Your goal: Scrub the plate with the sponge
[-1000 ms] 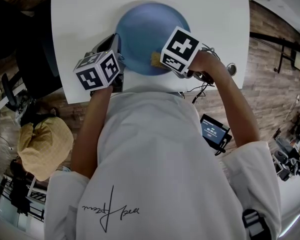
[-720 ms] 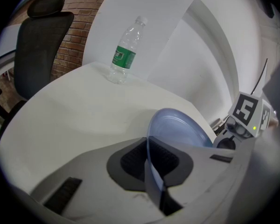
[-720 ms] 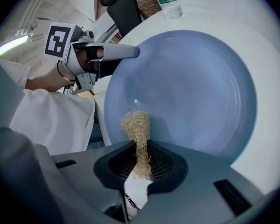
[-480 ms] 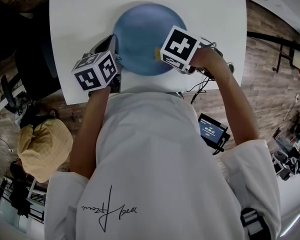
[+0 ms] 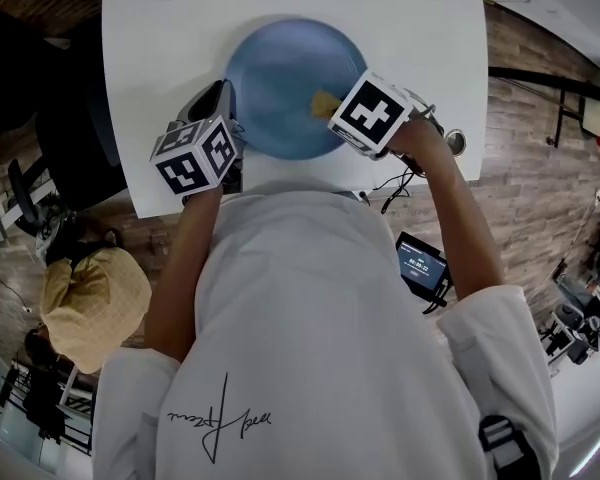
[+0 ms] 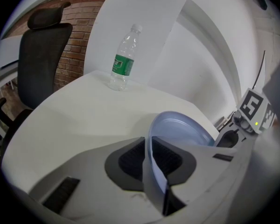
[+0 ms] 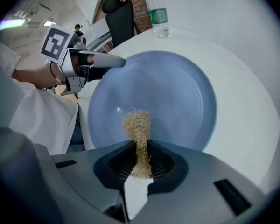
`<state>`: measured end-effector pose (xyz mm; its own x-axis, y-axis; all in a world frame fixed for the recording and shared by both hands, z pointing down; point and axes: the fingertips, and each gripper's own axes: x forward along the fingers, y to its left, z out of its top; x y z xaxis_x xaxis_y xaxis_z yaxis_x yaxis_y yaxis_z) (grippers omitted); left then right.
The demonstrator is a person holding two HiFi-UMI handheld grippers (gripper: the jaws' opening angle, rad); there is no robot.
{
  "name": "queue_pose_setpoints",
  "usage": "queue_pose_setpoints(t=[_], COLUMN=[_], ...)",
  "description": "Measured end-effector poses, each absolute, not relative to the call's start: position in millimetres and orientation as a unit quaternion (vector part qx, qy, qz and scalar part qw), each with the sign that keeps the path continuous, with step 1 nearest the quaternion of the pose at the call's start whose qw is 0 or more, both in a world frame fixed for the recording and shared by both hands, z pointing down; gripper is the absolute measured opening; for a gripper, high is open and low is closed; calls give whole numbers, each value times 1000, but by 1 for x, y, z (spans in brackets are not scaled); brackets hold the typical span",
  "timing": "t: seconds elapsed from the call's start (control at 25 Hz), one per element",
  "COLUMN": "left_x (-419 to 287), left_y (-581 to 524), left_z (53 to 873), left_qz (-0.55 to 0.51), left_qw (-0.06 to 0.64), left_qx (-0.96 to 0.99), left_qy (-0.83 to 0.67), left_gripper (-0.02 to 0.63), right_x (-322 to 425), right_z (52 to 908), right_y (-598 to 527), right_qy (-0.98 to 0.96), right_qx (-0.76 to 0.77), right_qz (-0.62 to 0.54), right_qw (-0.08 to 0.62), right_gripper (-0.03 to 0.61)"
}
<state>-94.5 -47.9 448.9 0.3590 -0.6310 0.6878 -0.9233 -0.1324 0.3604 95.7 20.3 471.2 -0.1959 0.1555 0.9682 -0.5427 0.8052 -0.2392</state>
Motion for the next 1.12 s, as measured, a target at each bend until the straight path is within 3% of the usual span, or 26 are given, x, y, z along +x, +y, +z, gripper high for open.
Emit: queue_pose_setpoints(t=[0.48,1.12], left_x=[-102,-73], left_y=[-46,-23], left_z=[420,347], left_qz=[155,113], left_qw=[359,304], left_qx=[735,776], left_qy=[-554,-540], left_gripper=[78,80], right_x=[87,120], right_z=[457,375], right_y=[-3,5], right_qy=[-798,-827], right_qx=[251,376], right_qz=[179,180], right_qw=[518,377], right_gripper=[43,43])
